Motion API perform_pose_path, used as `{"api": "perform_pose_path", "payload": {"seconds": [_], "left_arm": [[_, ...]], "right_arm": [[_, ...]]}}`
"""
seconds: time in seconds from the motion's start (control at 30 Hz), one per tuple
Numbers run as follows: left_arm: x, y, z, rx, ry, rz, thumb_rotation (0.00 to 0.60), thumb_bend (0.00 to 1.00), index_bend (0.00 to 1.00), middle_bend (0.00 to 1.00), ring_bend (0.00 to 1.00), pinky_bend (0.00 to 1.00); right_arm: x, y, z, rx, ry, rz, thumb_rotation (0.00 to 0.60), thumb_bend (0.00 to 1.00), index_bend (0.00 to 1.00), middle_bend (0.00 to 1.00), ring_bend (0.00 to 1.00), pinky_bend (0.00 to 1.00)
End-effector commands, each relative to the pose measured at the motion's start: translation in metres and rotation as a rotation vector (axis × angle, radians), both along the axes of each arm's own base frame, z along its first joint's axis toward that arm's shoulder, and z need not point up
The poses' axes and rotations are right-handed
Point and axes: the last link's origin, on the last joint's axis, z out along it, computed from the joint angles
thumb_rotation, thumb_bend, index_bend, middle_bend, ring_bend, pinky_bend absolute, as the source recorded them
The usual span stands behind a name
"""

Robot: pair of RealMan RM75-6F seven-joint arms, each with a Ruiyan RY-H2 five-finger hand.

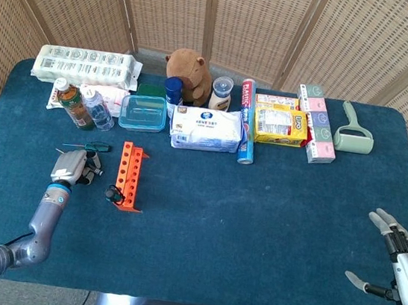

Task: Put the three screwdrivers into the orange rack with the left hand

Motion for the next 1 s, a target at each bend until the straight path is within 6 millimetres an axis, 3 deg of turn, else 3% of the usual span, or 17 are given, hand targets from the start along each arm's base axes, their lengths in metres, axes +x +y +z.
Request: {"api": "perform_pose_path", "payload": {"seconds": [0.03, 0.3, 0.4, 0.47, 0.67, 1.0], "left_arm": [[0.003, 0.000, 0.003, 0.010, -0.015, 0.000, 0.600, 0.47, 0.61, 0.97, 1.00, 1.00], [0.020, -0.003, 0.026, 0.041, -0.124, -0.025, 0.600, 0.47, 0.61, 0.97, 1.00, 1.00], [0.030, -0.006, 0.043, 0.064, -0.212, -0.033, 0.600, 0.47, 0.61, 0.97, 1.00, 1.00], [0.046, -0.017, 0.070, 0.097, -0.341, -0.067, 0.600, 0.47, 0.61, 0.97, 1.00, 1.00], [0.063, -0.036, 0.110, 0.114, -0.504, -0.121, 0.600, 0.47, 0.61, 0.97, 1.00, 1.00], [0.071, -0.068, 0.143, 0.065, -0.795, -0.136, 0.600, 0.47, 0.61, 0.97, 1.00, 1.00]], "right_arm": [[0.000, 0.000, 0.000, 0.000, -0.001, 0.000, 0.600, 0.02, 0.07, 0.03, 0.00, 0.00], [0.000, 0.000, 0.000, 0.002, -0.003, 0.001, 0.600, 0.02, 0.07, 0.03, 0.00, 0.00], [0.000, 0.000, -0.001, 0.006, -0.001, 0.002, 0.600, 0.02, 0.07, 0.03, 0.00, 0.00], [0.001, 0.000, -0.002, 0.011, 0.002, 0.003, 0.600, 0.02, 0.07, 0.03, 0.00, 0.00], [0.002, 0.000, -0.004, 0.015, 0.010, 0.004, 0.600, 0.02, 0.07, 0.03, 0.00, 0.00], [0.004, -0.001, -0.011, 0.031, 0.027, 0.003, 0.600, 0.02, 0.07, 0.03, 0.00, 0.00]]}}
